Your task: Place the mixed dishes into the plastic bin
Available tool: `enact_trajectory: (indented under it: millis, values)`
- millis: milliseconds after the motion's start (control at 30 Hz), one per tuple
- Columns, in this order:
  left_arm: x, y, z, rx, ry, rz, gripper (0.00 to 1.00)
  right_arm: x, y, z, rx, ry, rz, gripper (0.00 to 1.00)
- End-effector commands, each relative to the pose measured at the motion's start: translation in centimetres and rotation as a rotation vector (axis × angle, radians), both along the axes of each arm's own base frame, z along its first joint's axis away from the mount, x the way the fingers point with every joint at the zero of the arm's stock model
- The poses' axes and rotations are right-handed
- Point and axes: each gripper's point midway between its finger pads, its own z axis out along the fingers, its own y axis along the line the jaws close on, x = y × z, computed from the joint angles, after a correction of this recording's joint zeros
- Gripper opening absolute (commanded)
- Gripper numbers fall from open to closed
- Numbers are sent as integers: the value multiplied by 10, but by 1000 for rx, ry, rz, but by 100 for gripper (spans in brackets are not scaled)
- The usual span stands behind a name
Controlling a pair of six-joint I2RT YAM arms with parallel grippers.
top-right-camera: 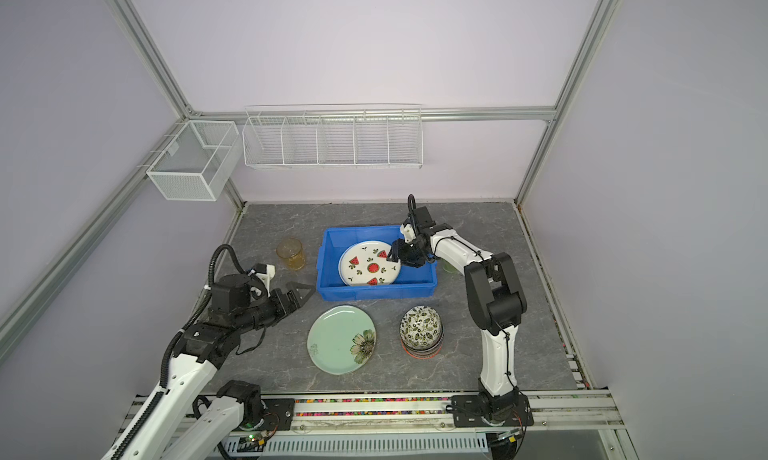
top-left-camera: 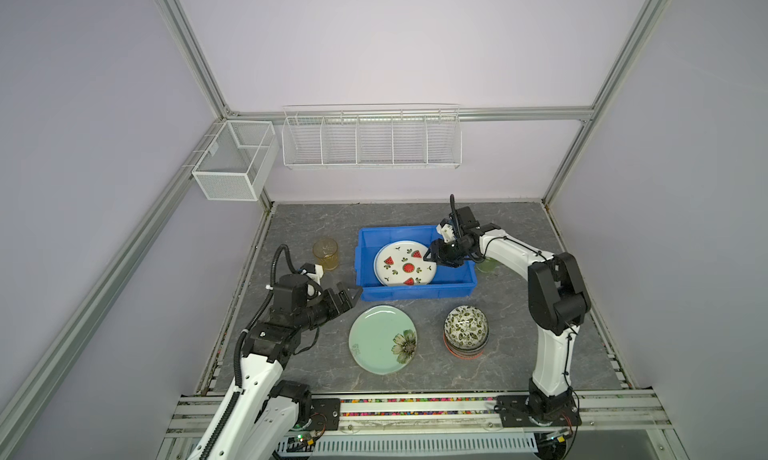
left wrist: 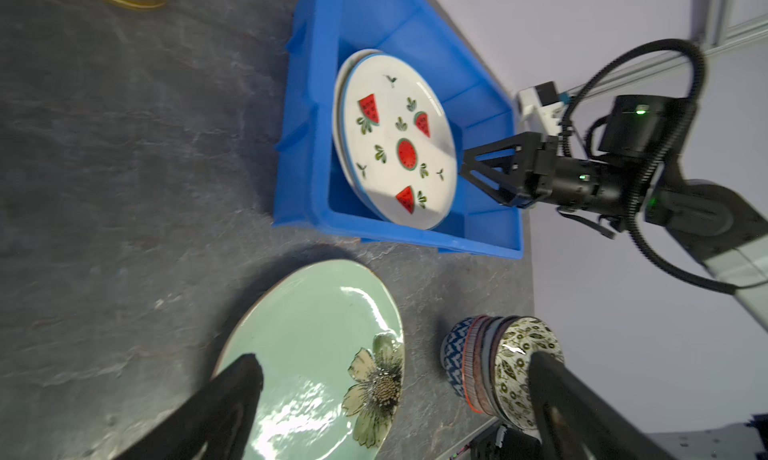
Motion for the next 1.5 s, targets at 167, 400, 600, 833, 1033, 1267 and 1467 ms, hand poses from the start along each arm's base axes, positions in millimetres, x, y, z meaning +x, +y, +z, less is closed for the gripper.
enact_trajectory:
  millis: [167,400,600,833,1033,1267,1467]
  values:
    - [-30,30,-18,112,171,113,99,-37,6,80,-14,-168,78,79]
    - [-57,34,-40,99,265,134,99,-103,23,94,-92,-208,188,88]
    - [-77,26,-63,70,335,89,99,-158,48,82,-137,-216,270,88]
    - [-89,13,-82,60,359,49,99,-201,73,47,-170,-173,325,88]
    - [-93,7,-108,39,395,43,100,-214,88,16,-184,-127,334,88]
    - [-88,-3,-119,-21,396,35,99,-216,90,-14,-208,-65,322,88]
    - [-84,-15,-123,-75,391,-3,99,-214,93,-33,-214,-20,313,88]
